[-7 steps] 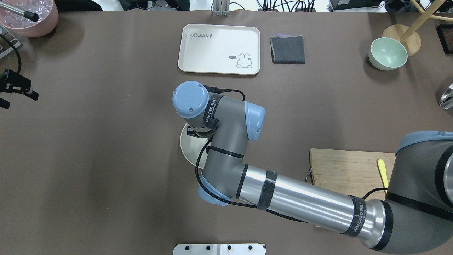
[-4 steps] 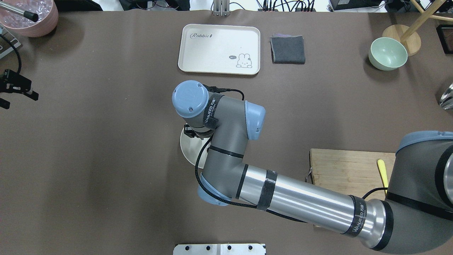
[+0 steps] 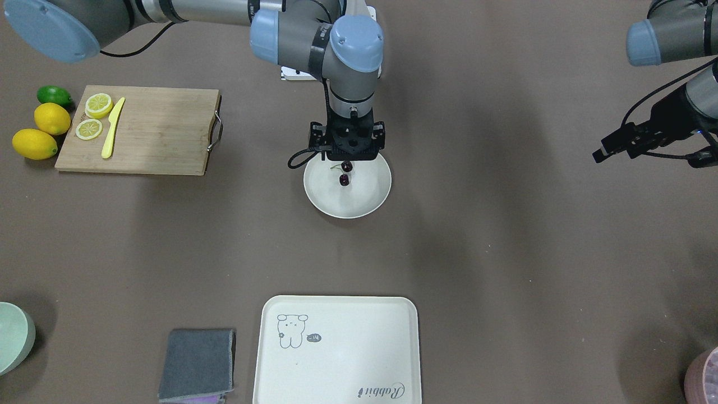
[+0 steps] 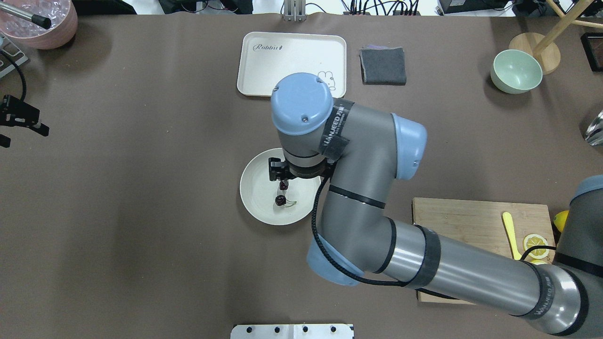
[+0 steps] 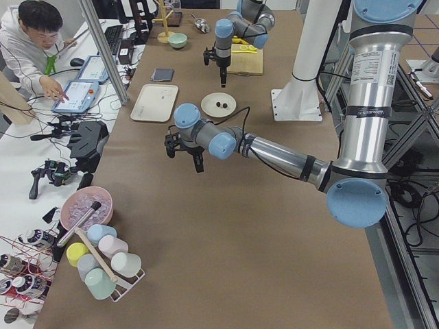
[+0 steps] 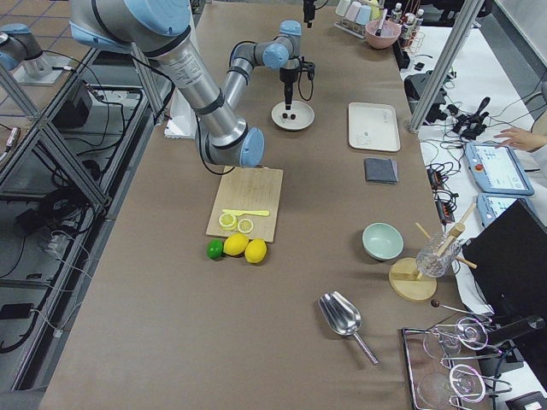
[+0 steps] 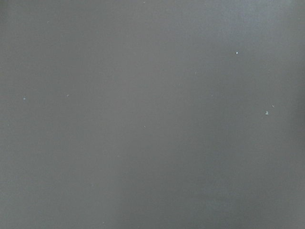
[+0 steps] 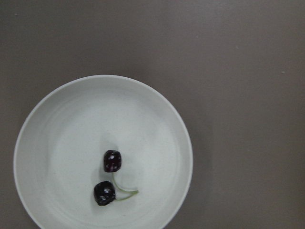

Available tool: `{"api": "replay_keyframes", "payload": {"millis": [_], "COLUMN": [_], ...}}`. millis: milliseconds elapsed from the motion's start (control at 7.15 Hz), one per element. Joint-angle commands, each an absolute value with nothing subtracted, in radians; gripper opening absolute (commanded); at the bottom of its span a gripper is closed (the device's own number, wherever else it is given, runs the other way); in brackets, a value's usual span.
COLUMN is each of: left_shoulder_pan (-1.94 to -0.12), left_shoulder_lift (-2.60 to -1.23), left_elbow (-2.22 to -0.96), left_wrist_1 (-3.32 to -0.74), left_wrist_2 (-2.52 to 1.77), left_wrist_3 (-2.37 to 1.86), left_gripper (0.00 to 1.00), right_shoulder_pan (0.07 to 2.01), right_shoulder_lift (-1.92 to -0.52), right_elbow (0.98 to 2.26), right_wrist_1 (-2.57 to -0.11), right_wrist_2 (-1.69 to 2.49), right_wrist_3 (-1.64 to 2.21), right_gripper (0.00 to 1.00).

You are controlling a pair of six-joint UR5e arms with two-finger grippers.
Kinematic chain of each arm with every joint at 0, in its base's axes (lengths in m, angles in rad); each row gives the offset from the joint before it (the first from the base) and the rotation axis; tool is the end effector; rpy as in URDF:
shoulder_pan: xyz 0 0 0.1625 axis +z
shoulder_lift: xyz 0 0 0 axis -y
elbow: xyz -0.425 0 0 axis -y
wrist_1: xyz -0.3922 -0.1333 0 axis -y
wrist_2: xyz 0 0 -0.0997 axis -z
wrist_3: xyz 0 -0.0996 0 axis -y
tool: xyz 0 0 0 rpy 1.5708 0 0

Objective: Place red cherry on plate

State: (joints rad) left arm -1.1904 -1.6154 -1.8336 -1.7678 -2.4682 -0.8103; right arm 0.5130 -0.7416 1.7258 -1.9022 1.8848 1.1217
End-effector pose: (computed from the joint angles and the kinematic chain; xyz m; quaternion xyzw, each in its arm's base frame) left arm 0.1379 -0.4942 0.4746 -0.0494 0.4739 -0.0803 0.8755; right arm -0.5310 -0.4168 0.1376 0.0152 -0.3493 -0.0202 0.9367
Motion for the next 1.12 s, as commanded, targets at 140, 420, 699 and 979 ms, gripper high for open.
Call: {"api": "replay_keyframes", "payload": {"millis": [140,420,699,979], "left_shoulder_pan": [-1.199,-1.204,-1.204,-1.204], "left_shoulder_lift": [-1.545,-1.497,-1.493,-1.48], "left_elbow": [-1.838,-1.827,-1.829,-1.832], "left_wrist_1": [-1.79,-1.787,-1.787,-1.789], "left_wrist_2": [-2.471,-2.479,-2.479,-2.479], "left_wrist_3": [-0.682,-0.559,-0.551,-0.551], "left_gripper": [0.96,0.96,0.97,0.97], "right_shoulder_pan": [0.656,0.766,0.837,0.915], "right_shoulder_lift": [-0.904,-0.972,-1.082,-1.201], "right_elbow": [1.886,1.896,1.946,1.971], "right_wrist_1": [-1.993,-1.993,-1.99,-1.977], "right_wrist_2": [1.948,1.991,2.018,2.074], "right_wrist_3": [0.917,0.794,0.653,0.507], "right_gripper": [1.0,1.0,1.0,1.0]}}
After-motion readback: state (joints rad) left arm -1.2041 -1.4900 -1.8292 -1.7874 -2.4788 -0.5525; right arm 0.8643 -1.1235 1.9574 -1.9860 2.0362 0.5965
